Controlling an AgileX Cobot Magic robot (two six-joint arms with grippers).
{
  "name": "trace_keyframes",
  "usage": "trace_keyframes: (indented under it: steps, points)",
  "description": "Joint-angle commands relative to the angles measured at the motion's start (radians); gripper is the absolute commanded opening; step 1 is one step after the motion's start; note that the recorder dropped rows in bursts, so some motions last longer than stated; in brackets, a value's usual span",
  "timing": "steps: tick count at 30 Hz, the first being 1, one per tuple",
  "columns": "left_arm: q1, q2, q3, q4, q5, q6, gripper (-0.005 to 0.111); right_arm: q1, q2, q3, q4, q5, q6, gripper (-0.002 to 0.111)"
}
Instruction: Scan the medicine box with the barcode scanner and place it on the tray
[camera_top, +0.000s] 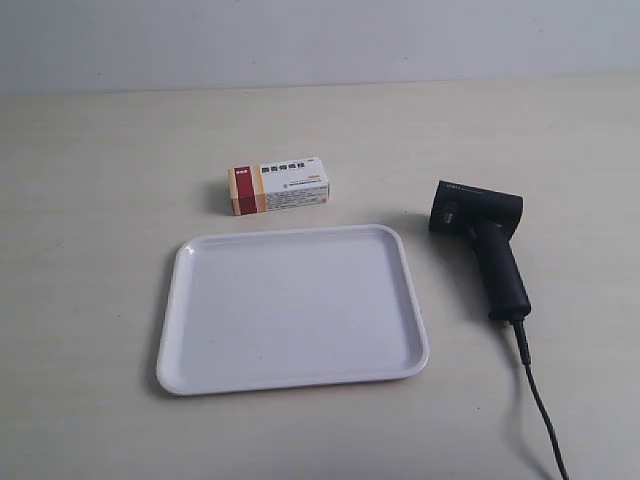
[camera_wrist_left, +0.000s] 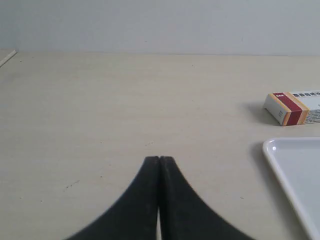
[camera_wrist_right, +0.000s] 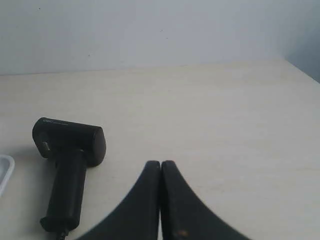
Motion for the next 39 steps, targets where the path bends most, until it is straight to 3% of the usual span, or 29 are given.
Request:
trace_keyframes:
  steps: [1, 5, 13, 16, 25, 29, 34, 39]
  points:
    - [0.000, -0.004, -0.001, 0.021, -0.007, 0.003, 0.000, -0.007, -0.006, 0.005, 0.001, -0.004, 0.000, 0.000]
    - [0.000, -0.004, -0.001, 0.021, -0.073, 0.003, 0.000, -0.007, -0.006, 0.005, 0.001, -0.004, 0.000, 0.000]
    - [0.000, -0.004, -0.001, 0.019, -0.495, -0.004, 0.000, -0.007, -0.006, 0.005, 0.001, -0.008, 0.000, 0.000]
    - [0.000, -0.004, -0.001, 0.019, -0.579, -0.004, 0.000, -0.007, -0.006, 0.005, 0.001, -0.084, 0.000, 0.000]
    - [0.000, -0.004, -0.001, 0.019, -0.655, -0.012, 0.000, -0.007, -0.006, 0.005, 0.001, -0.495, 0.000, 0.000]
    - [0.000, -0.004, -0.001, 0.019, -0.694, -0.148, 0.000, -0.007, -0.006, 0.005, 0.001, -0.597, 0.000, 0.000]
    - [0.000, 0.026, -0.164, 0.018, -0.485, -0.187, 0.000, -0.004, -0.006, 0.005, 0.001, -0.863, 0.054, 0.000]
    - [0.000, 0.209, -0.364, 0.018, -0.449, -0.187, 0.000, -0.004, -0.006, -0.027, -0.019, -0.831, 0.133, 0.000]
